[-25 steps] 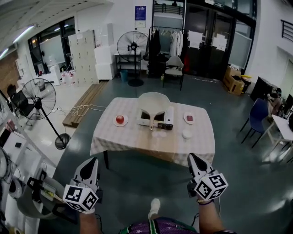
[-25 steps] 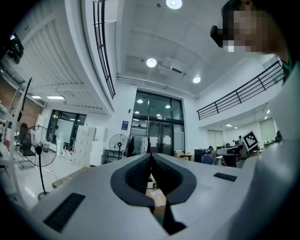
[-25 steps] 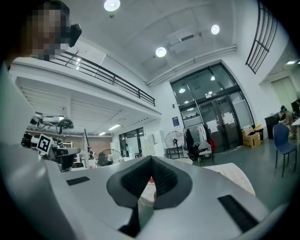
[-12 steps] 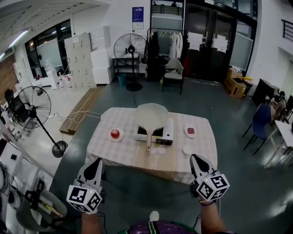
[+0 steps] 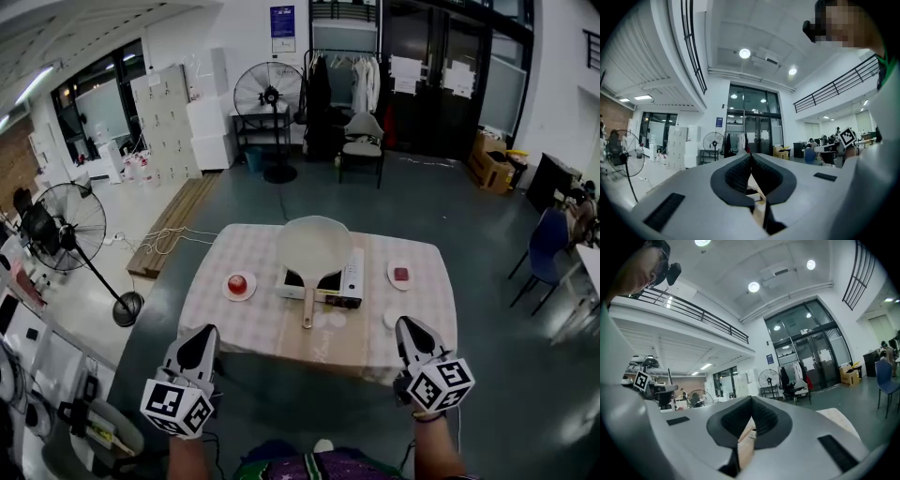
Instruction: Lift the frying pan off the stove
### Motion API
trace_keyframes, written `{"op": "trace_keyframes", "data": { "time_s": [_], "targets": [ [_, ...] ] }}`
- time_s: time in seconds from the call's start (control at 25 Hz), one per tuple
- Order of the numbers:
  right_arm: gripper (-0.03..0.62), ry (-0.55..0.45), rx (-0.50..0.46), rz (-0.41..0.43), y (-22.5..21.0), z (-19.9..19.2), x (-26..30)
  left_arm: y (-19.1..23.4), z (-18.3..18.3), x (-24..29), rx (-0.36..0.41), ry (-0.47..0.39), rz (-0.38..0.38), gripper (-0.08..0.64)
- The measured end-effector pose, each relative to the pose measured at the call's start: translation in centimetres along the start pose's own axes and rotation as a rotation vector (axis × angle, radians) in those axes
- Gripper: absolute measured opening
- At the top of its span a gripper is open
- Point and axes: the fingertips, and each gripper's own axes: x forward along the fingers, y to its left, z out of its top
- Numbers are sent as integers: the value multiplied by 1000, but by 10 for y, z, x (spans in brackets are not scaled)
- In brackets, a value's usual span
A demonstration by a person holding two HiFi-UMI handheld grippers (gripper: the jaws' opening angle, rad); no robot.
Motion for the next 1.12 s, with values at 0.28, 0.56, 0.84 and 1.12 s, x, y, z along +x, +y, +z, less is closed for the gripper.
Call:
{"op": "trace_keyframes", "data": {
  "time_s": [0.28, 0.56, 0.84, 1.12],
  "targets": [
    [8, 13, -20, -35, -3, 1, 71, 53, -5, 63, -7, -8, -36, 21],
    [8, -22, -15, -99, 16, 9, 151, 120, -2, 135, 36, -17, -146, 22],
    [8, -55, -45, -159, 34, 17, 229, 186, -2, 197, 42, -27, -235, 21],
    [9, -87, -71, -281, 22, 23, 256, 221, -4, 246, 44, -24, -302, 22]
  ]
}}
